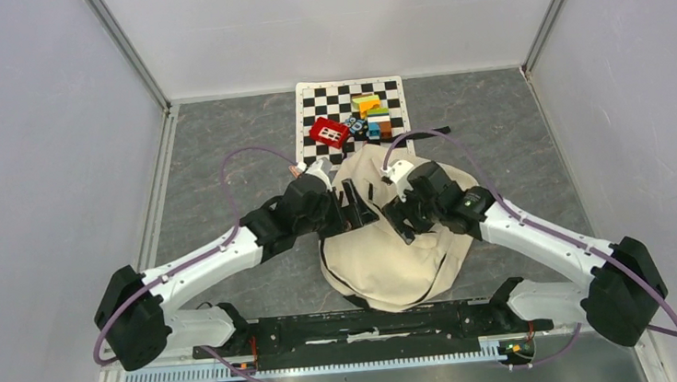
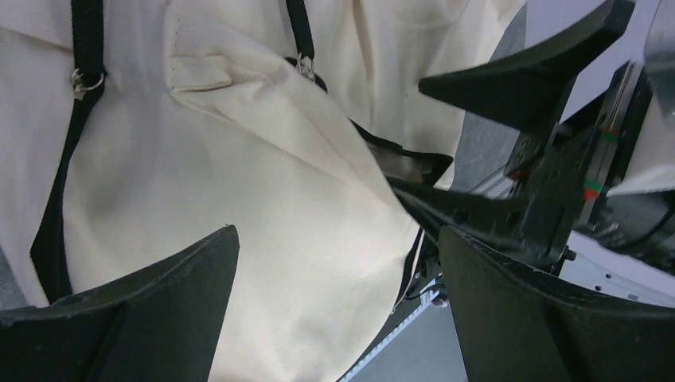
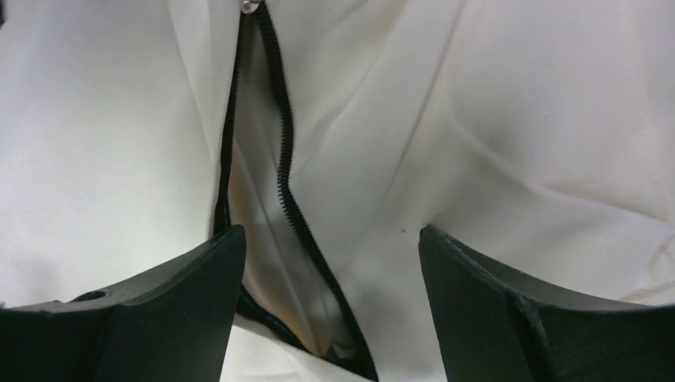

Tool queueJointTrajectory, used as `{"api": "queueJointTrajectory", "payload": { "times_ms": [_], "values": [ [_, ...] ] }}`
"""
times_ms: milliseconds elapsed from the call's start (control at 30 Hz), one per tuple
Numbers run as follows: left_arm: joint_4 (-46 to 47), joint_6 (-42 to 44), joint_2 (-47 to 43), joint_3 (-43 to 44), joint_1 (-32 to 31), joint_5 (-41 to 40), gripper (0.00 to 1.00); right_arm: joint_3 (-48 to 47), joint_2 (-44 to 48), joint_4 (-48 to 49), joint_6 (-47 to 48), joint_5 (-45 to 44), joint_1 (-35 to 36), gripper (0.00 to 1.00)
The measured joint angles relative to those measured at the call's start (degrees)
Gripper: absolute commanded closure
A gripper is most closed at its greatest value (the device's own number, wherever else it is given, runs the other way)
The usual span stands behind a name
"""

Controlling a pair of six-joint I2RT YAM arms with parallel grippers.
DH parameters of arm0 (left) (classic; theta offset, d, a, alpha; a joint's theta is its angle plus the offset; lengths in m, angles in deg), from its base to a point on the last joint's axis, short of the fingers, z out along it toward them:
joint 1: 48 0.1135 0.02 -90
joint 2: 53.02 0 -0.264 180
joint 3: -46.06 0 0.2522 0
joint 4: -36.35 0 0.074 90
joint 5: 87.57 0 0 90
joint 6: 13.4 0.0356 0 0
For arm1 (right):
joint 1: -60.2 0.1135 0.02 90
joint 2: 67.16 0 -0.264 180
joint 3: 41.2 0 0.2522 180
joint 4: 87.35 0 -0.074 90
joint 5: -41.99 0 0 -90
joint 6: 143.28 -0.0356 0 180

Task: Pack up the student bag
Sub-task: Unzip the student bag at the center of the board.

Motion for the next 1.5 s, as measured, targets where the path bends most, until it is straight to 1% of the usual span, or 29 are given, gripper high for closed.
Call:
{"api": "queueJointTrajectory", "payload": {
  "times_ms": [200, 367, 433, 533, 633, 700, 767, 933, 1033, 1167, 1267, 1400, 1467, 1500],
  "values": [
    [3.21, -0.09, 4.63, 0.70, 0.20, 0.37, 0.00, 4.68, 2.40, 3.96, -3.28, 0.37, 2.43, 0.18],
    [5.79, -0.15, 9.60, 0.81, 0.22, 1.20, 0.01, 5.86, 3.15, 5.86, -4.37, -0.35, 3.63, 0.19],
    [6.78, -0.17, 11.30, 0.83, 0.26, 1.55, 0.07, 5.97, 3.15, 6.10, -4.68, -0.96, 4.28, 0.19],
    [7.52, -0.17, 13.05, 1.18, 0.46, 1.90, 0.21, 6.34, 3.28, 6.75, -4.76, -2.34, 5.16, 0.20],
    [7.63, -0.22, 14.14, 1.22, 0.72, 1.92, 0.33, 6.86, 3.89, 7.32, -4.74, -3.72, 5.84, 0.20],
    [7.72, -0.26, 14.53, 1.22, 0.74, 1.99, 0.37, 7.28, 4.42, 7.72, -4.72, -4.63, 6.21, 0.20],
    [8.09, -0.31, 14.67, 0.90, 0.74, 2.05, 0.43, 7.69, 4.94, 8.31, -4.66, -5.51, 6.47, 0.20],
    [10.03, -0.92, 14.67, -0.76, 0.74, 2.25, 0.44, 8.02, 5.25, 9.31, -4.17, -7.39, 6.91, 0.21],
    [11.76, -1.40, 14.67, -1.70, 0.74, 2.38, 0.46, 8.52, 5.25, 10.25, -3.63, -8.57, 7.30, 0.23],
    [13.20, -1.81, 15.39, -2.03, 0.74, 2.60, 0.61, 9.18, 5.14, 11.80, -3.10, -11.69, 7.93, 0.30],
    [14.12, -2.12, 16.26, -2.05, 0.68, 3.17, 0.72, 9.27, 4.44, 13.05, -2.43, -14.78, 8.37, 0.31],
    [14.69, -2.36, 16.50, -2.08, 0.66, 3.50, 0.81, 9.25, 2.27, 15.63, -0.63, -18.86, 8.90, 0.33],
    [14.71, -2.40, 16.50, -2.08, 0.63, 3.54, 0.85, 9.03, 1.14, 16.90, 0.46, -20.20, 9.31, 0.36],
    [14.75, -2.38, 16.50, -2.08, 0.63, 3.54, 0.88, 8.85, 0.59, 17.51, 0.92, -20.90, 9.55, 0.40]
  ]
}}
